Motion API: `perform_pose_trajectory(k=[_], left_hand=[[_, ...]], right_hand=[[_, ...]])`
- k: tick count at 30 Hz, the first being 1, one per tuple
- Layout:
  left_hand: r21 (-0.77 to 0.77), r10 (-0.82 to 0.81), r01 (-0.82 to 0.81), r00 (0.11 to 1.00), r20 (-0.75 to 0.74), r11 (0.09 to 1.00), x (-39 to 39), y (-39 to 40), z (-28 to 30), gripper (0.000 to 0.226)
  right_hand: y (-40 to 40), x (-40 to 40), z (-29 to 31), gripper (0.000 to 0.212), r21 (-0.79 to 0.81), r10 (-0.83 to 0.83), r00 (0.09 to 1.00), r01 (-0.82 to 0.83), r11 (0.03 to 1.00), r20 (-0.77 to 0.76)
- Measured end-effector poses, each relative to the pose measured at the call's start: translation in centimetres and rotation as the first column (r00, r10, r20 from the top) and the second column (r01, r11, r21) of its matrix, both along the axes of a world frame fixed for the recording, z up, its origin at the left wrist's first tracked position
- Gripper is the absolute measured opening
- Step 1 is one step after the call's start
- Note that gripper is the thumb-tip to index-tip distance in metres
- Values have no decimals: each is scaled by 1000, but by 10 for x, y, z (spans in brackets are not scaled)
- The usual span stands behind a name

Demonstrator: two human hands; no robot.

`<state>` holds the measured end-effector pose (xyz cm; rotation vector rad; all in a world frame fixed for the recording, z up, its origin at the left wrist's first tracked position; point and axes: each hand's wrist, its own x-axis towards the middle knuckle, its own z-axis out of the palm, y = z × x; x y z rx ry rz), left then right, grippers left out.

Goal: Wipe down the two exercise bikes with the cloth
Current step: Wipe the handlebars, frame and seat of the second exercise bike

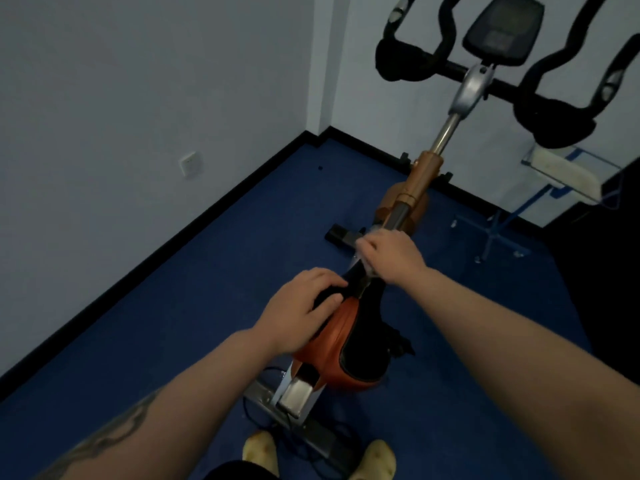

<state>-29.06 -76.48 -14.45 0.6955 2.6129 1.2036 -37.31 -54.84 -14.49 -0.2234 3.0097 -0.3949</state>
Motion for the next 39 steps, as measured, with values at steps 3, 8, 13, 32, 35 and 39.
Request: perform_pose_trajectory(k=[3, 8, 13, 32, 35, 39], left_hand=[[-16, -7, 7, 1000, -25, 1000, -3, -1, -7, 42], [37, -29, 31, 998, -56, 999, -6, -4, -15, 43], [71, 1, 3, 999, -48, 997, -3, -3, -20, 40], [104, 47, -37, 995, -87, 994, 0, -2, -16, 38], [60, 27, -22, 996, -81, 998, 1, -1, -11, 37], [39, 28, -26, 997, -68, 999, -2, 1, -8, 37]], right_hand=[[-12, 9, -12, 34, -208, -253, 965, 262, 942, 72], [-60, 112, -8, 56, -326, -400, 911, 410, 852, 101], [-71, 122, -4, 54, -211, -468, 872, 488, 847, 140], [-109, 202, -17, 56, -209, -500, 847, 464, 861, -180], [-92, 181, -19, 53, -383, -610, 792, 559, 735, -14], [-129, 194, -20, 56, -520, -820, 571, 688, 506, -43]])
